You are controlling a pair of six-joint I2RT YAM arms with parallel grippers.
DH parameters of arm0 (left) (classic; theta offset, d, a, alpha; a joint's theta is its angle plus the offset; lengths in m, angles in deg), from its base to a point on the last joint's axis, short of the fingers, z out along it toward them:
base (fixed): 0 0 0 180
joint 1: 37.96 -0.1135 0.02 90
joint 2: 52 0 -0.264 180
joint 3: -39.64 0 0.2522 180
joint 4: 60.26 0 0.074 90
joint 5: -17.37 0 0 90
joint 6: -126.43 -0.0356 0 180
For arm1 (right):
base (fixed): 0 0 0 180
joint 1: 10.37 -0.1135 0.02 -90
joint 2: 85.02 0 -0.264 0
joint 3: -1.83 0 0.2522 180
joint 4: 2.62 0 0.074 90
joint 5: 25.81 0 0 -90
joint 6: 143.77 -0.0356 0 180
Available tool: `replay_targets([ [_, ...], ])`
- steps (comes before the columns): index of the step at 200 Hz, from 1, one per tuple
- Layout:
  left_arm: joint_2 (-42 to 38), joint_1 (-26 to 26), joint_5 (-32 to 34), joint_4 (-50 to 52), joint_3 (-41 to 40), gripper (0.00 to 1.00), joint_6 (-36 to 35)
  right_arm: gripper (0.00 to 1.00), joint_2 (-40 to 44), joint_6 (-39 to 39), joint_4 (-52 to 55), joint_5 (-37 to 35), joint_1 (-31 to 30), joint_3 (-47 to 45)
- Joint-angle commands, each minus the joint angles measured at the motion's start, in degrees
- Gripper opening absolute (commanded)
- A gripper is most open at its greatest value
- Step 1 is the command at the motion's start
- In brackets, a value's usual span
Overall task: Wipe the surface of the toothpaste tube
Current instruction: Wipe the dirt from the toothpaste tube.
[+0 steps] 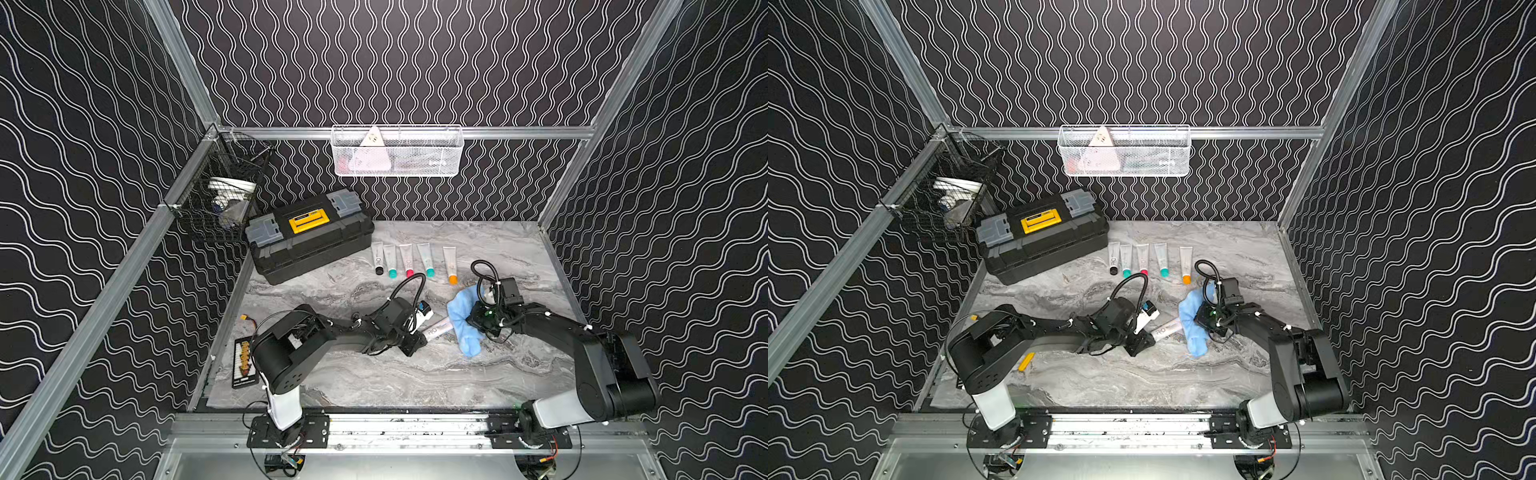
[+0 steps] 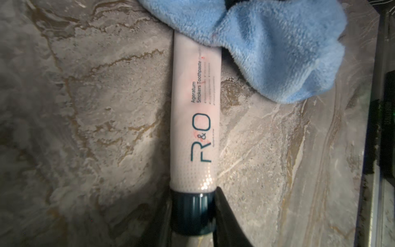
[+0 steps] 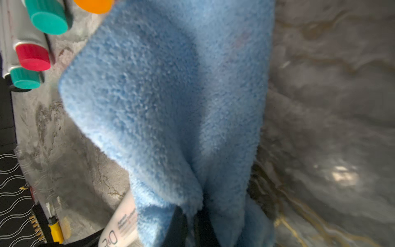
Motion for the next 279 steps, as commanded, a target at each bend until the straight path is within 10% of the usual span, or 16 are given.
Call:
replay_targets([
  [1,-0.22,-0.2,0.83,-1.33,-0.07,0.09,0.67,0.0,-0.33,1.04,2.33,0.35,-0.05,0.61],
  [171,-0.23,-0.22,0.21,-1.43,-0.09,0.09,0.66,0.0,-2.64,-7.38,-2.94,4.1,-21.16,2.24],
  [279,-0.24,-0.15,0.05,-1.68,-0.24,0.09,0.67,0.0,-3.22,-10.76,-8.29,6.93,-21.27,-0.46],
])
